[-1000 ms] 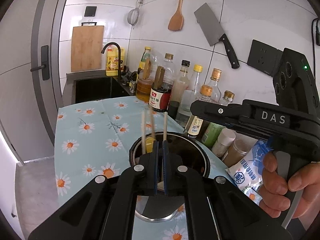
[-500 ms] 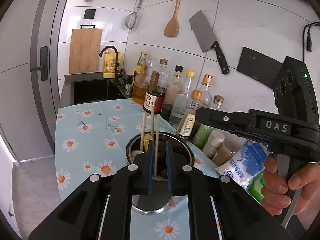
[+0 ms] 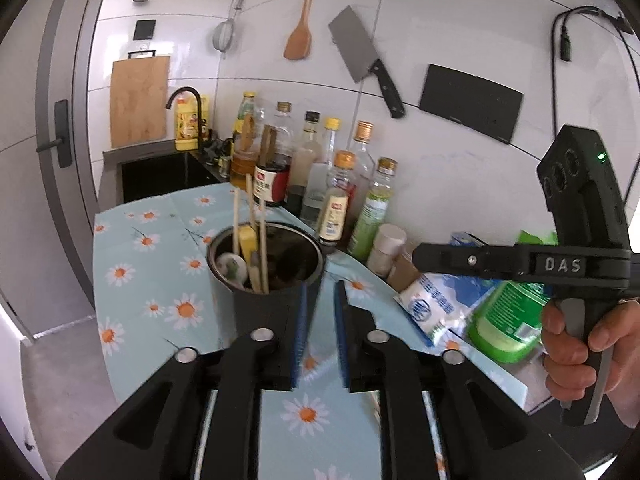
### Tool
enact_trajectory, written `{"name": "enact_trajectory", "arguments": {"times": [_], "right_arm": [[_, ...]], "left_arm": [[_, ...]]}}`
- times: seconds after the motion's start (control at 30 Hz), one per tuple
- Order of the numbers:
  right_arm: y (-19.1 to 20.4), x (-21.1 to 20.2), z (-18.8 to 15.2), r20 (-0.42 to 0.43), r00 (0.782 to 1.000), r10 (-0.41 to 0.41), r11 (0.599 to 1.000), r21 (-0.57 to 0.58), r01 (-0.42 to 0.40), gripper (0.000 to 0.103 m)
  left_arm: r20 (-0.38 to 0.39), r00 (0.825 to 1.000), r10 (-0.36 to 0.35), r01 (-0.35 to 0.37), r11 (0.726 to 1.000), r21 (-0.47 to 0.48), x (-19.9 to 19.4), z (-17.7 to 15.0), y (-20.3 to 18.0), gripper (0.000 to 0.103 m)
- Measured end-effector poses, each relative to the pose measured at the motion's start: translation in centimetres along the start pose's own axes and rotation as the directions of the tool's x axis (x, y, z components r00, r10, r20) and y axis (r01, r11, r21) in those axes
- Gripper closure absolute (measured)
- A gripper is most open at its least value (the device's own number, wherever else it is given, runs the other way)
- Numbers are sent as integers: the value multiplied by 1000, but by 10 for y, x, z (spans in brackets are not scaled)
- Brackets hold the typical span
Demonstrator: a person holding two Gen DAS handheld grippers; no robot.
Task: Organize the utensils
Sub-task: 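Move both open tools down to the loose chopsticks on the tablecloth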
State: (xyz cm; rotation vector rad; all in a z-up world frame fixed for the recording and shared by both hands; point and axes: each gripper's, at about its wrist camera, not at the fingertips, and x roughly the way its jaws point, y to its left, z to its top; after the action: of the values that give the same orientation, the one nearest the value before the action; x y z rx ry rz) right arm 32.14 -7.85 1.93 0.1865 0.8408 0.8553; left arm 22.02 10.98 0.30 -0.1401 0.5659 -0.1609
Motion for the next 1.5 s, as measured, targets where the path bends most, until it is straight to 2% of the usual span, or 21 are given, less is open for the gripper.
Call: {"name": "enact_trajectory", "arguments": {"times": [0.13,0.33,0.5,0.7,0.8,1.03,1.1,1.33,1.5], "right_arm": [[-11,1,-20,-117,993,-10,999,49,15,70],[-23,8,-49,-230,973,-30,994,94,53,70],[-31,21,-74,-342,939,-34,988,132,84,70],[-41,43,-102,-476,879,-16,974,193,122,70],[-47,51,-111,-516,857,1,964,228,136,70],[-63,68,-127,-603,797,-32,944,244,223,71],[-66,72,-131,-622,783,-26,940,251,230,76],[-71,82,-132,-645,763,-39,936,245,255,82],[-72,90,-130,-654,754,-60,937,224,268,90]], "left_arm": [[-27,999,-29,30,999,13,-6,-13,-9,84],[-73,995,-64,64,998,-8,-11,-34,-13,84],[-111,990,-90,87,996,-34,-10,-57,-12,84],[-164,980,-109,101,993,-60,-7,-85,-10,84],[-188,975,-121,106,990,-90,-6,-99,-8,84],[-232,963,-134,104,985,-138,-9,-127,-1,84],[-241,960,-140,105,983,-153,-10,-134,0,84],[-257,954,-156,112,977,-179,-11,-146,1,84],[-264,950,-166,120,976,-184,-9,-149,-1,84]]}}
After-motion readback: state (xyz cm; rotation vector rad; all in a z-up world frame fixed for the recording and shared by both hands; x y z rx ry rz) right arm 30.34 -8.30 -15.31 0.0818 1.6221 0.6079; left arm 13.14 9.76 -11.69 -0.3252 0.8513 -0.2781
